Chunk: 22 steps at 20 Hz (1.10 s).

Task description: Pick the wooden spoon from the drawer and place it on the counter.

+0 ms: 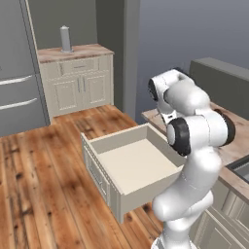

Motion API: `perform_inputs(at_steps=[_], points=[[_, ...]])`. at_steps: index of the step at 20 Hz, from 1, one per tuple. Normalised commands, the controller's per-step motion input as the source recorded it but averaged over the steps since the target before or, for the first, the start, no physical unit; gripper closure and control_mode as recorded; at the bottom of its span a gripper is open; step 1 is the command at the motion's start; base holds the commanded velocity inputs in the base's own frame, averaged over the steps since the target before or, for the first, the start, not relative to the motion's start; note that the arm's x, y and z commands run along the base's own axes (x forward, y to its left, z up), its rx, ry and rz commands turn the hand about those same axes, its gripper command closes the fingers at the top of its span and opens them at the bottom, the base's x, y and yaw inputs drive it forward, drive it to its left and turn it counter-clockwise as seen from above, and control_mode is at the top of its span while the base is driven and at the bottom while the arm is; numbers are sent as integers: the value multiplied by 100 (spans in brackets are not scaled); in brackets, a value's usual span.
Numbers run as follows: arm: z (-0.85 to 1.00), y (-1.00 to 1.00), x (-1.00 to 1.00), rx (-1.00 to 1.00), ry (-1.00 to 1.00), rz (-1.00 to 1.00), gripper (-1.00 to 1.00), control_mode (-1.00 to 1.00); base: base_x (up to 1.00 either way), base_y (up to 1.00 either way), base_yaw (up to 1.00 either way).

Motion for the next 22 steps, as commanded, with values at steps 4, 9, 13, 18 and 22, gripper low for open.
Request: perform_inputs(at_steps=[4,9,13,18,22], points=[[10,-100,-64,12,4,-2,100,-100,0,0,0],[-38,-93,-58,6,18,-4,100,-100,0,0,0],[-14,-87,-21,2,39,-3,100,-100,0,0,0],[0,-90,0,2,49,0,100,-100,0,0,0],[-8,-60,12,0,50,0,100,-100,0,0,0]])
